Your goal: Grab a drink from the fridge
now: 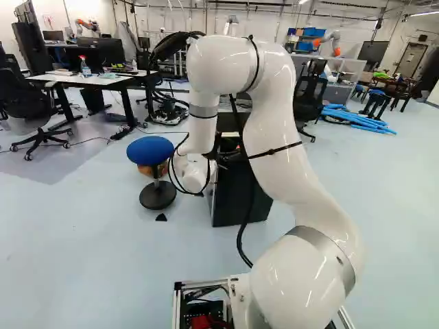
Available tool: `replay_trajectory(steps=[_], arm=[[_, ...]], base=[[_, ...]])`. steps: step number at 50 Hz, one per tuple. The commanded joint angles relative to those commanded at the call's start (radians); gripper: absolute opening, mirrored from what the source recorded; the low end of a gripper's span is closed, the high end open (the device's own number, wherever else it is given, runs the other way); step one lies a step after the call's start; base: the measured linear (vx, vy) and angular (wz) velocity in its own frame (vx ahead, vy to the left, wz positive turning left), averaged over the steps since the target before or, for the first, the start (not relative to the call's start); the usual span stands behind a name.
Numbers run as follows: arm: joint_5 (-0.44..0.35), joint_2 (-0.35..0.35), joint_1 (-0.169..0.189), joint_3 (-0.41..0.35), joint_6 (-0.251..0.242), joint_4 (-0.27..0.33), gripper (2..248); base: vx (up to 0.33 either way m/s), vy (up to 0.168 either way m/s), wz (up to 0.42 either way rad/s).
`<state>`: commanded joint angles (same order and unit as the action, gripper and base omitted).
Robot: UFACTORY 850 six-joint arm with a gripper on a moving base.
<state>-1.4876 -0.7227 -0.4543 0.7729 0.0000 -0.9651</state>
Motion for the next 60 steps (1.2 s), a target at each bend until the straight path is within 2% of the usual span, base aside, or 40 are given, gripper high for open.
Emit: replay_trajectory(steps=[19,60], arm=[[0.0,-0.011,-0.015,0.02,0.0,-0.033,247],[0.0,-0.011,-0.015,0.02,0.0,-0.13,247]], base=[[0.0,0.0,0.0],[0.0,0.0,0.0]])
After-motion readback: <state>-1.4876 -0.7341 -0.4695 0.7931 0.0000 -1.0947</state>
